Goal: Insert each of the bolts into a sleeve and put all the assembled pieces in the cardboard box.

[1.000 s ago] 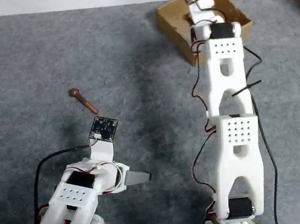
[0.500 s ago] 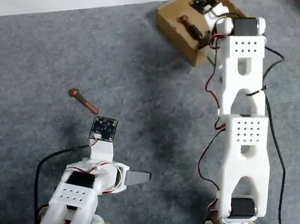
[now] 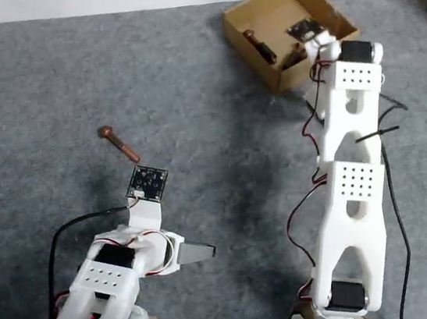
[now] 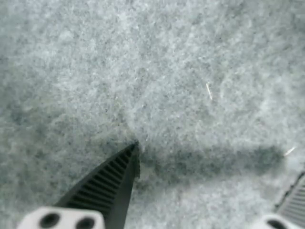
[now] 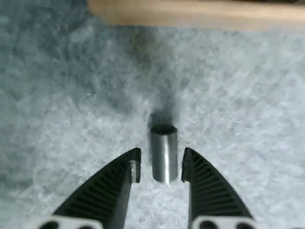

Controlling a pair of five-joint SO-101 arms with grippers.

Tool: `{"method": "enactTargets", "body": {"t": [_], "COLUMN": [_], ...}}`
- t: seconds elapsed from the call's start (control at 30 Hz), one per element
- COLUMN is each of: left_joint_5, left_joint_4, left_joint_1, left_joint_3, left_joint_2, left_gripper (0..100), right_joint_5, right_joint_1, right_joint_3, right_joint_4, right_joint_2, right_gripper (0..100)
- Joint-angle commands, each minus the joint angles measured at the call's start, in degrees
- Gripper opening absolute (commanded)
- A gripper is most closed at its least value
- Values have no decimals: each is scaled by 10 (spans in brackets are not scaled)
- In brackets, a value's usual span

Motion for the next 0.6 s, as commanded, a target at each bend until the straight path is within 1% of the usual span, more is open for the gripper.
{"method": "enactTargets", "body": {"t": [0.0,0.13,0.2,0.23,0.27,0.3,0.37,0.43,0.5,0.57], "left_joint_5": [-3,-3,-3,-3,-3,-3,-3,-3,-3,-3], "left_joint_4": [4,4,4,4,4,4,4,4,4,4], "left_joint_1": [-9,-9,-9,-9,-9,-9,-9,-9,-9,-9], "left_joint_3": [0,0,0,0,0,0,0,0,0,0], "left_joint_2": [-6,-6,-6,-6,-6,-6,-6,-6,-6,-6], "left_gripper": [461,461,461,461,461,461,461,461,461,461], "right_joint_5": [-17,-25,-25,-25,-25,-25,-25,-45,-69,-84], "right_joint_1": [5,3,5,6,7,7,8,12,16,15], "right_joint_3": [-23,-23,-23,-23,-23,-23,-23,-27,-57,-107], "right_joint_4": [-28,-31,-32,-32,-32,-31,-28,-28,-19,16], "right_joint_2": [7,46,63,71,78,84,89,87,76,65], "right_gripper": [131,122,66,12,0,15,3,5,5,5]}}
